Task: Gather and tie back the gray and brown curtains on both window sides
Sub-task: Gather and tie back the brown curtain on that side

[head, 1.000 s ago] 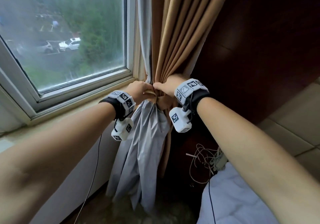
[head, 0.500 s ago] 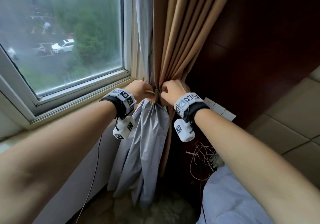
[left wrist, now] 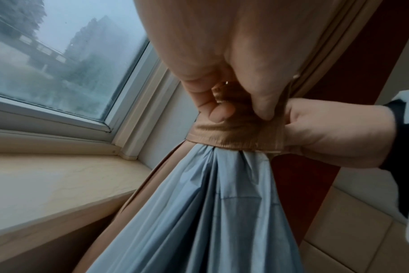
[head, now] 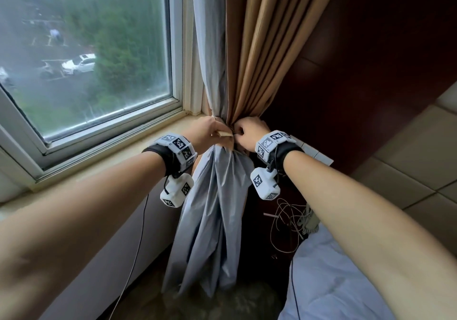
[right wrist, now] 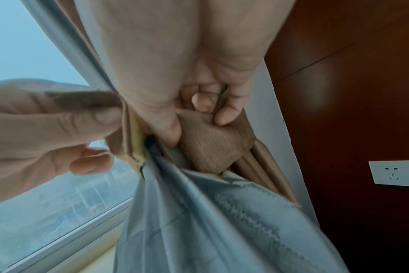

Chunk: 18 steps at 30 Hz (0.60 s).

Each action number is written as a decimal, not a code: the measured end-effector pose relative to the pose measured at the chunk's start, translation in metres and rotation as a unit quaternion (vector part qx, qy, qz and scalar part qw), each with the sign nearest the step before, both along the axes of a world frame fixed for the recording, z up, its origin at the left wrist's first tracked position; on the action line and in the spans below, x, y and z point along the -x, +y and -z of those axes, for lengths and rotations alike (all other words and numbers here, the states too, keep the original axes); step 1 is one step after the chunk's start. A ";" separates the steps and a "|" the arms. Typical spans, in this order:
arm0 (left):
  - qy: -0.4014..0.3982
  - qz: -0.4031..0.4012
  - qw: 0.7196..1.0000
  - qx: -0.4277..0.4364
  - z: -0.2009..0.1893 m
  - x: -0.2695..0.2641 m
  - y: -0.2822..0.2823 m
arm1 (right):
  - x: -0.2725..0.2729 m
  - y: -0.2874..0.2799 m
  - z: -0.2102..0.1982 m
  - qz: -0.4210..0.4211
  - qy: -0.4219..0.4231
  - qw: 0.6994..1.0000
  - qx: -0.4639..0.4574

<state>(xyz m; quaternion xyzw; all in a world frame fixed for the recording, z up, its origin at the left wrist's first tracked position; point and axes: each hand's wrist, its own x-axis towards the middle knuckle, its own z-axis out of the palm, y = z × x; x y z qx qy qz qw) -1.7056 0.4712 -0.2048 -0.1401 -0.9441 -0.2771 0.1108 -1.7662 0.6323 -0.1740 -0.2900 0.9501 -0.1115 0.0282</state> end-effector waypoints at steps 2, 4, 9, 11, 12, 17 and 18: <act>0.000 -0.009 1.000 0.022 0.001 0.005 0.004 | 0.001 0.000 0.002 0.012 -0.021 1.000 0.018; -0.016 -0.039 0.998 0.047 -0.001 0.008 0.006 | 0.002 0.001 0.004 0.029 -0.035 0.998 0.047; 0.014 -0.119 0.992 0.031 0.000 0.005 0.012 | 0.004 -0.001 0.008 0.051 -0.036 0.993 0.102; 0.014 -0.162 0.987 0.015 0.002 0.005 0.016 | 0.004 -0.001 0.009 0.037 -0.035 0.992 0.114; 0.011 -0.182 0.983 0.006 0.002 0.007 0.017 | 0.004 0.001 0.010 0.028 -0.029 0.992 0.119; -0.002 -0.227 0.973 -0.033 -0.002 0.013 0.021 | 0.007 0.006 0.014 0.015 -0.026 0.991 0.127; -0.005 -0.228 0.973 -0.036 -0.001 0.014 0.022 | 0.008 0.007 0.015 0.019 -0.026 0.991 0.133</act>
